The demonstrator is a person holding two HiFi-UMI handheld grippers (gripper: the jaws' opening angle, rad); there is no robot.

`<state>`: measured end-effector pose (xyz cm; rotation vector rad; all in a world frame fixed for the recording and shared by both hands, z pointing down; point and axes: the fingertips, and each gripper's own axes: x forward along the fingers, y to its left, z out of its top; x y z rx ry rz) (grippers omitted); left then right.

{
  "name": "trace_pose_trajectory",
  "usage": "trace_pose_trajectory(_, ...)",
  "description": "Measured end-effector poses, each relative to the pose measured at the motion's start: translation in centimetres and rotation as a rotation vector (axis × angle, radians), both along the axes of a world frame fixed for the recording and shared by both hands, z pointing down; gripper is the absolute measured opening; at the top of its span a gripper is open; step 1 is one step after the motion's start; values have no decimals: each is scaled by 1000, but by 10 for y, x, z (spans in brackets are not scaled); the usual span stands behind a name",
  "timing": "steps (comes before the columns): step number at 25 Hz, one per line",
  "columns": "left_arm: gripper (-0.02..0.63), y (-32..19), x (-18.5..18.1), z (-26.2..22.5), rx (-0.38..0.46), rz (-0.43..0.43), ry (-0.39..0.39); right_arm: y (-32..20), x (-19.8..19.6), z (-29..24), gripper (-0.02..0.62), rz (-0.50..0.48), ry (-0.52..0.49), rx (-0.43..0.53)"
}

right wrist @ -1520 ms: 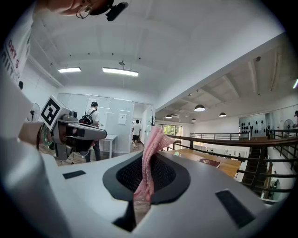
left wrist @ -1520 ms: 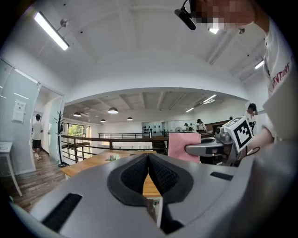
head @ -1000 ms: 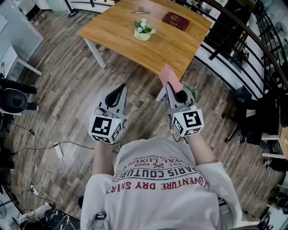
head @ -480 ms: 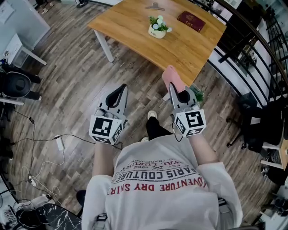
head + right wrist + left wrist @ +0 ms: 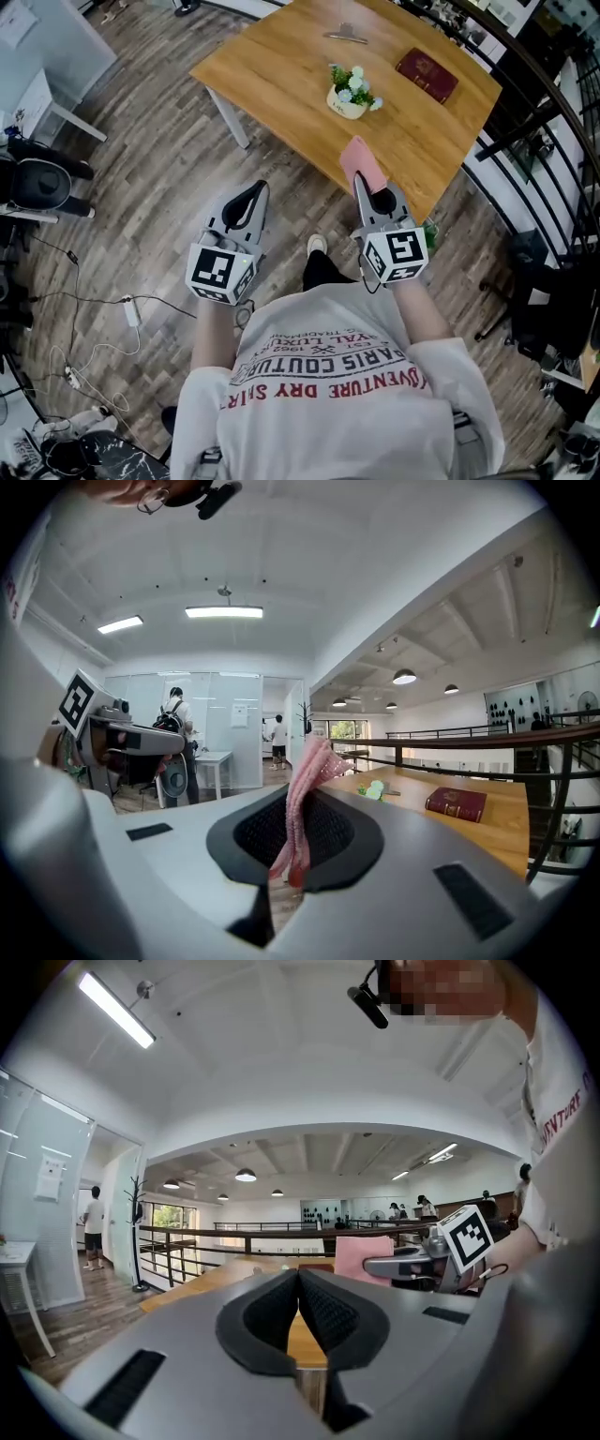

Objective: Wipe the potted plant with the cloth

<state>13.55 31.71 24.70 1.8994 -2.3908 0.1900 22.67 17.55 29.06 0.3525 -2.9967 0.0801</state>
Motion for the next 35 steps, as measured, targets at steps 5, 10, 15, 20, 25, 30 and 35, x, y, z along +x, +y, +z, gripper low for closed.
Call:
trace_pose_trajectory(5,15,-73,-66,5,-14,13,6,-74,-56,-2,40,34,-6,3)
trace_pose_trajectory(10,15,-141,-108,11,-34,54,29,-138,-83,4,40,93,15,-9)
trace_pose_trajectory(15,15,-194,-127,34,-95,130,33,-180,-89,16,40,167,50,-20)
trace_pose_trajectory(20,15,-252,-144,58,-140,256,55,-222,-81,30,40,307,107,4)
trace_pose_trajectory(25,15,-304,-159,90,-212,403,77,-258,-76,59,40,447,202,-19)
trace_pose_trajectory(30,15,-329,-161,140,-337,580,112,-266,-80,113,40,537,317,-110)
trace_pose_trajectory(35,15,-339,-157,183,-436,713,179,-267,-81,160,40,628,392,-206)
